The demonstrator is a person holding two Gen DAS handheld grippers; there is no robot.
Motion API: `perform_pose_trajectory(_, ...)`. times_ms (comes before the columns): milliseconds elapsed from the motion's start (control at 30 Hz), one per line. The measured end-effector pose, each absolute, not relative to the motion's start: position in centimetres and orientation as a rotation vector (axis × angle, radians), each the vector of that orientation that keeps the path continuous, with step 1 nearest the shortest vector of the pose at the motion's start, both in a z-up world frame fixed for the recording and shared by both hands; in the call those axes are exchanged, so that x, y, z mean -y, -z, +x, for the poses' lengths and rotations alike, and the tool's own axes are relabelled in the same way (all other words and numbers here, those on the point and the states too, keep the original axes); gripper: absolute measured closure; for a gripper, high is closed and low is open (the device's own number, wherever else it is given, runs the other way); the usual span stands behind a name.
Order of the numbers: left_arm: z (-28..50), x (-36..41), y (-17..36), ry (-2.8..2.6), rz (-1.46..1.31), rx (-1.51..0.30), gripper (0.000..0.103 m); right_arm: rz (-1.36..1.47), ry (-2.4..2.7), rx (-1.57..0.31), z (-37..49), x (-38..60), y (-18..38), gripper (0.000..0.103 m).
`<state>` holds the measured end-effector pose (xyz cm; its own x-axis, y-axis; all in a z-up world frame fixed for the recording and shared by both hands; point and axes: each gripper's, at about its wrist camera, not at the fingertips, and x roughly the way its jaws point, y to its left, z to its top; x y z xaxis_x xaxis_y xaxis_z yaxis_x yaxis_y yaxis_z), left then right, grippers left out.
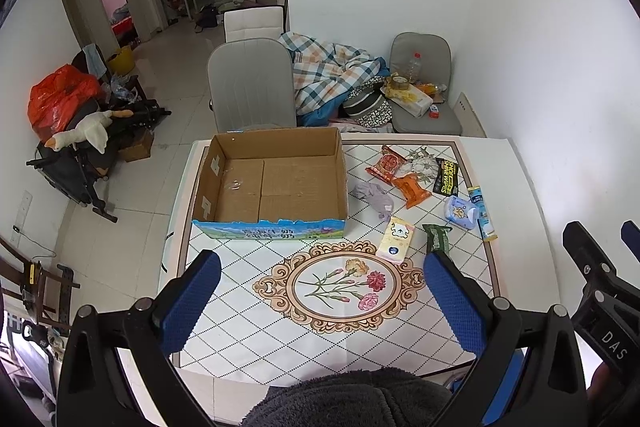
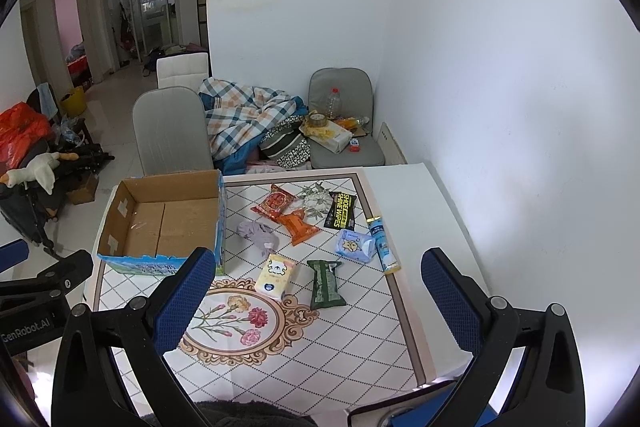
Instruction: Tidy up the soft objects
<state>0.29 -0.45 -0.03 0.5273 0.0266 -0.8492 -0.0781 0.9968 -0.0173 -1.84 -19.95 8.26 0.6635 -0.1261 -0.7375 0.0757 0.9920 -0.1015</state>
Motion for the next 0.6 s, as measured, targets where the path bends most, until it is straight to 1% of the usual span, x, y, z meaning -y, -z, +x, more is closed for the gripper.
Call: perform_pose_trajectory(600,0.22,0.37,-0.10,-0.063,-0.050,-1.009,0.000,-0.049,0.112,-0.828,-1.81,20.04,-8.48,0.000)
